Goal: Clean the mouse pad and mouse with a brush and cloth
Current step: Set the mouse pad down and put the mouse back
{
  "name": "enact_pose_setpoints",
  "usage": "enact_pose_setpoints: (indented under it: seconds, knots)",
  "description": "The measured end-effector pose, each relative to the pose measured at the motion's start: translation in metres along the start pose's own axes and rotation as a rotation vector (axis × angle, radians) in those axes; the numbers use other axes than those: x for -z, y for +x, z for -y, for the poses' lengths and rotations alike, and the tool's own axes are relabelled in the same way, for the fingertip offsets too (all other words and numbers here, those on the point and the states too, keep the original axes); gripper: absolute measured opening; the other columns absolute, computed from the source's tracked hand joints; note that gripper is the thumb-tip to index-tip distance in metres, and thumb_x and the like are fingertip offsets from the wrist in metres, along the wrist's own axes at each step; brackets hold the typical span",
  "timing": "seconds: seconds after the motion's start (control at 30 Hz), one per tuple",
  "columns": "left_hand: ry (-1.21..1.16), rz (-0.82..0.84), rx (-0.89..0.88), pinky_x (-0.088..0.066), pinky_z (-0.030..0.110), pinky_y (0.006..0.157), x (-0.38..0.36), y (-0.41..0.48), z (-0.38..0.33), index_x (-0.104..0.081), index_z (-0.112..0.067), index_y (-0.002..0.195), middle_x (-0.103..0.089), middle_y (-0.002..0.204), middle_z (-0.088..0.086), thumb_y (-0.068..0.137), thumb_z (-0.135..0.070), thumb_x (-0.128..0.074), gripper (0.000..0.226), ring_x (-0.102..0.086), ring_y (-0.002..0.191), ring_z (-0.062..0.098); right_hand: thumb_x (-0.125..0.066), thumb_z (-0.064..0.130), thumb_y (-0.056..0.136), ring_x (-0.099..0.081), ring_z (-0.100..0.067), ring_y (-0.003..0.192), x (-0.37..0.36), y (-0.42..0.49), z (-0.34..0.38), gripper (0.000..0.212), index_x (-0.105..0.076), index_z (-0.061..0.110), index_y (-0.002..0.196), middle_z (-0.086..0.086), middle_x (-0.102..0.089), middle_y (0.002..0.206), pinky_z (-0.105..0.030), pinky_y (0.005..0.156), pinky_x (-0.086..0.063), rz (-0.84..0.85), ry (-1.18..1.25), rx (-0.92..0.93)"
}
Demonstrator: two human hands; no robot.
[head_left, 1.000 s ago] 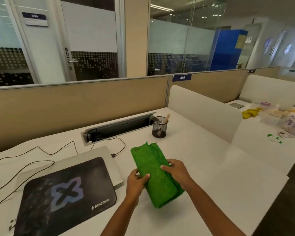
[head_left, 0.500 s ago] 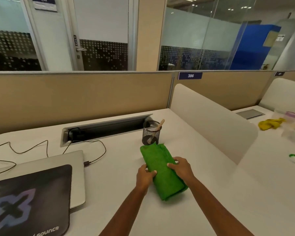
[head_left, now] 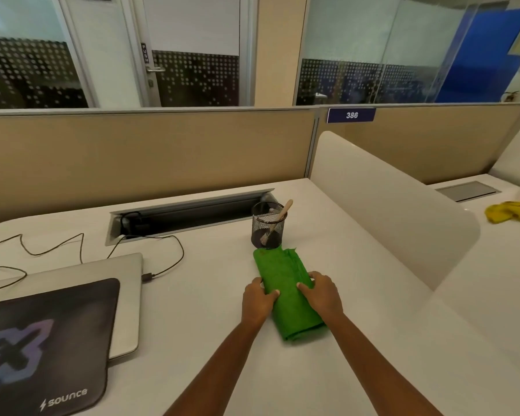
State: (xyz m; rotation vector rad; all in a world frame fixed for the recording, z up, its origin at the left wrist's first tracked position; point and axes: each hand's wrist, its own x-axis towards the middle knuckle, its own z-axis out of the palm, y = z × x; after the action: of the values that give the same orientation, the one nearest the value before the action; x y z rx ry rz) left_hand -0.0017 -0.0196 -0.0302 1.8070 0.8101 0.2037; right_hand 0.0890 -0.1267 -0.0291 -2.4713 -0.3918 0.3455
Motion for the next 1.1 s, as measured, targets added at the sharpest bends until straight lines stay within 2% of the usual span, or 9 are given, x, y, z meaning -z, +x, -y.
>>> enact_pose_setpoints:
  seconds: [0.1, 0.17, 0.3, 0.4, 0.53, 0.67, 0.8, 1.0, 1.1]
  knots:
    - [0.052, 0.01, -0.01, -0.048, 0.04, 0.092, 0.007, -0.008, 0.004, -0.042, 0.002, 0.132, -0.063, 0.112, 0.026, 0.089, -0.016, -0.061, 0.051, -0.061, 0.103, 0.038, -0.054, 0.035, 0.09, -0.045, -0.031, 0.119, 0.004, -0.009, 0.005, 0.05, -0.042, 0.016, 0.134, -0.013, -0.047, 0.13, -0.045, 0.096, -0.042, -0.092, -0.116, 0.004]
    - [0.06, 0.007, -0.014, -0.047, 0.036, 0.091, 0.015, -0.016, 0.009, -0.046, 0.0, 0.13, -0.065, 0.109, 0.022, 0.09, -0.016, -0.059, 0.045, -0.063, 0.101, 0.035, -0.054, 0.027, 0.091, -0.044, -0.032, 0.117, 0.005, -0.019, 0.01, 0.045, -0.046, 0.014, 0.132, -0.015, -0.047, 0.128, -0.044, 0.094, -0.042, -0.212, -0.053, 0.078]
    - [0.016, -0.018, -0.056, -0.05, 0.035, 0.084, 0.041, -0.043, 0.024, -0.059, -0.002, 0.116, -0.06, 0.094, 0.012, 0.091, -0.013, -0.056, 0.028, -0.056, 0.084, 0.019, -0.056, 0.007, 0.088, -0.051, -0.036, 0.105, -0.001, -0.049, 0.027, 0.027, -0.062, 0.004, 0.115, -0.022, -0.057, 0.112, -0.039, 0.088, -0.042, -0.327, 0.144, 0.222]
    - [0.017, -0.069, -0.087, -0.046, 0.029, 0.075, 0.07, -0.061, 0.041, -0.065, -0.001, 0.106, -0.067, 0.101, 0.017, 0.09, -0.009, -0.054, 0.021, -0.055, 0.079, 0.016, -0.055, 0.0, 0.087, -0.058, -0.033, 0.095, -0.02, -0.079, 0.049, 0.019, -0.067, -0.001, 0.101, -0.021, -0.064, 0.102, -0.037, 0.085, -0.045, -0.341, 0.263, 0.288]
    - [0.054, -0.132, -0.132, -0.045, 0.021, 0.076, 0.117, -0.084, 0.066, -0.068, -0.003, 0.101, -0.069, 0.104, 0.012, 0.091, -0.008, -0.051, 0.021, -0.064, 0.09, 0.022, -0.054, -0.002, 0.087, -0.057, -0.018, 0.08, -0.06, -0.117, 0.083, 0.019, -0.069, 0.003, 0.097, -0.014, -0.065, 0.099, -0.022, 0.073, -0.043, -0.235, 0.333, 0.356]
    - [0.097, -0.208, -0.143, -0.05, 0.026, 0.086, 0.169, -0.105, 0.093, -0.068, -0.005, 0.102, -0.069, 0.106, 0.01, 0.093, -0.009, -0.048, 0.022, -0.062, 0.092, 0.017, -0.054, 0.001, 0.088, -0.057, -0.013, 0.077, -0.104, -0.154, 0.119, 0.018, -0.069, 0.005, 0.098, -0.011, -0.068, 0.099, -0.013, 0.071, -0.041, -0.115, 0.306, 0.413]
    - [0.177, -0.297, -0.128, -0.043, 0.015, 0.08, 0.225, -0.124, 0.123, -0.066, -0.004, 0.106, -0.068, 0.107, 0.011, 0.096, -0.014, -0.047, 0.024, -0.06, 0.091, 0.015, -0.054, 0.003, 0.089, -0.062, -0.022, 0.094, -0.143, -0.186, 0.156, 0.019, -0.067, 0.001, 0.103, -0.014, -0.068, 0.106, -0.015, 0.079, -0.043, -0.008, 0.271, 0.451]
    - [0.21, -0.479, -0.15, -0.039, 0.02, 0.083, 0.309, -0.15, 0.164, -0.063, -0.001, 0.108, -0.062, 0.111, 0.016, 0.094, -0.01, -0.048, 0.022, -0.058, 0.101, 0.023, -0.051, 0.007, 0.091, -0.061, -0.025, 0.099, -0.176, -0.203, 0.205, 0.023, -0.065, 0.001, 0.107, -0.015, -0.066, 0.111, -0.018, 0.079, -0.042, 0.042, 0.179, 0.423]
    - [0.255, -0.508, -0.115, -0.042, 0.024, 0.092, 0.345, -0.155, 0.178, -0.056, -0.003, 0.12, -0.055, 0.123, 0.017, 0.094, -0.014, -0.05, 0.029, -0.054, 0.112, 0.025, -0.052, 0.015, 0.093, -0.056, -0.027, 0.113, -0.186, -0.207, 0.22, 0.033, -0.056, 0.002, 0.123, -0.015, -0.059, 0.124, -0.026, 0.091, -0.044, 0.052, 0.116, 0.366]
